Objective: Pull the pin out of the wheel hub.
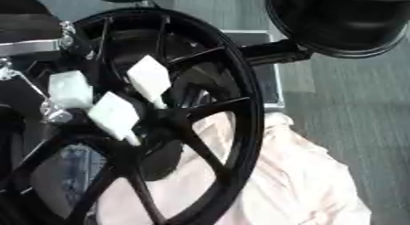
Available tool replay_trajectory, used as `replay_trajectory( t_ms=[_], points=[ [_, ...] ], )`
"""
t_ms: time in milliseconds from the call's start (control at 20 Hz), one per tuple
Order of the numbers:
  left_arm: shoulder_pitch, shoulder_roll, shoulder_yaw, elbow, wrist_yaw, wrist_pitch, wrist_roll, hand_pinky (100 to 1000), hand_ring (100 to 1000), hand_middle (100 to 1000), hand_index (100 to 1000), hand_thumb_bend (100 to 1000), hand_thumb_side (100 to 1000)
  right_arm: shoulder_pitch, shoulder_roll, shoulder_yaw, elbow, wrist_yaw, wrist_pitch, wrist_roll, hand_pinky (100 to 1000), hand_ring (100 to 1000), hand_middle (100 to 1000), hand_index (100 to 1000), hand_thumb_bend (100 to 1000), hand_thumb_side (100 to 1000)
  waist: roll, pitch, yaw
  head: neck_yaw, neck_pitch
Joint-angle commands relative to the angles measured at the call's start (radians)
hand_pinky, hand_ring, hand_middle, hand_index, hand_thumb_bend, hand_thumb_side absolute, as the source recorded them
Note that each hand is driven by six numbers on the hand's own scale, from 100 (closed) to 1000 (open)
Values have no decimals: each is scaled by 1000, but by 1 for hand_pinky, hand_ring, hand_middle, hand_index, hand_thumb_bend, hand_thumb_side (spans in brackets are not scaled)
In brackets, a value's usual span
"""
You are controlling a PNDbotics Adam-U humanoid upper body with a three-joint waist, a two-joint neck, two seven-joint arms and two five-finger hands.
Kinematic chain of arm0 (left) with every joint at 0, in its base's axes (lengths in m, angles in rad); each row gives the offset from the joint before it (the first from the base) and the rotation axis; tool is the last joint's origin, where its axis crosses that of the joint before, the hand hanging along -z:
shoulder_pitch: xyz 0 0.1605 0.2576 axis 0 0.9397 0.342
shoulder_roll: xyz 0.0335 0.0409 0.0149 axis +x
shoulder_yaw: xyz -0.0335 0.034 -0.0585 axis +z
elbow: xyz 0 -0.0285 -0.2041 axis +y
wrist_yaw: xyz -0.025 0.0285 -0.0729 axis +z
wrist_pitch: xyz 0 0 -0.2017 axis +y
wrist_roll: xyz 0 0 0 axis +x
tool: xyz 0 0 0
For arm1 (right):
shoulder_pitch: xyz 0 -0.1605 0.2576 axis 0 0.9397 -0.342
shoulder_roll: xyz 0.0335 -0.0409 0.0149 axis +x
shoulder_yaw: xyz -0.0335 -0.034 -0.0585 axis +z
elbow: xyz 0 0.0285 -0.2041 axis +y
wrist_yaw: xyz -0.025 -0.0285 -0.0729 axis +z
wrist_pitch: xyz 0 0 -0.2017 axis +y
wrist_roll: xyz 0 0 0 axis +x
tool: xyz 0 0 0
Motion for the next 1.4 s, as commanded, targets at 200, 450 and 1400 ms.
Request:
replay_trajectory(
  t_ms=[200,450,1400],
  points=[
    [-30,16,30,-10,-1,-21,25,485,277,281,337,404,100,-1,-14,-11,-12,-6,0,-3,497,675,575,754,100,527,1,-19,0,1,-11],
    [-31,25,48,-10,2,-42,41,449,239,232,310,412,100,-1,-14,-12,-12,-5,-1,-3,497,675,575,755,100,527,2,-19,0,2,-13],
    [75,200,385,-10,178,-38,163,445,159,221,297,439,100,16,-20,-25,-12,5,4,-19,499,675,575,754,100,528,9,-27,24,-22,-20]
  ],
)
